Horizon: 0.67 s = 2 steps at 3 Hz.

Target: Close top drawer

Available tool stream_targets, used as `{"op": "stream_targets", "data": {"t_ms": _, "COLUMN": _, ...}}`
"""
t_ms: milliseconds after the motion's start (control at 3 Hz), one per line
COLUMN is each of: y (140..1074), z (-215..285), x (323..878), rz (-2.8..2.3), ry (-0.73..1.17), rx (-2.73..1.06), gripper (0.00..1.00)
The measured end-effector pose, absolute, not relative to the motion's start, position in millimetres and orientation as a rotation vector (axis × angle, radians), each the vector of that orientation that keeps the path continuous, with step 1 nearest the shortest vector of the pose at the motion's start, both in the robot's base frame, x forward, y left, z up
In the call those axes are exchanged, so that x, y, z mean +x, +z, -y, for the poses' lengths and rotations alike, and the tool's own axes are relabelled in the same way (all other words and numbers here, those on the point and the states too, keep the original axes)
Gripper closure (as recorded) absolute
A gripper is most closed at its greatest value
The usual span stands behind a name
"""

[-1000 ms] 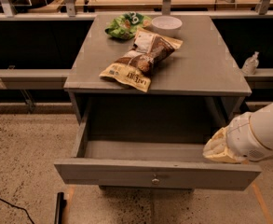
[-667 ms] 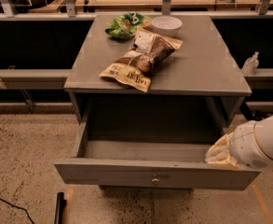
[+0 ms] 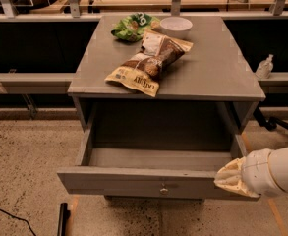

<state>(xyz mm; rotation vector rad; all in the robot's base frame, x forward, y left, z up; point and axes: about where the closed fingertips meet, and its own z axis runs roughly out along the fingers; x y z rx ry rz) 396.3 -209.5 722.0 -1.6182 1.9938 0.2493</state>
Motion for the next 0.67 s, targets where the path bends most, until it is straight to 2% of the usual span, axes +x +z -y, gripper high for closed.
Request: {"op": "stream_targets", "data": {"t_ms": 667, "y": 680, "z": 200, "x": 401, "rz": -1.915, "ry": 0.188, "rx": -1.698, "gripper": 1.0}}
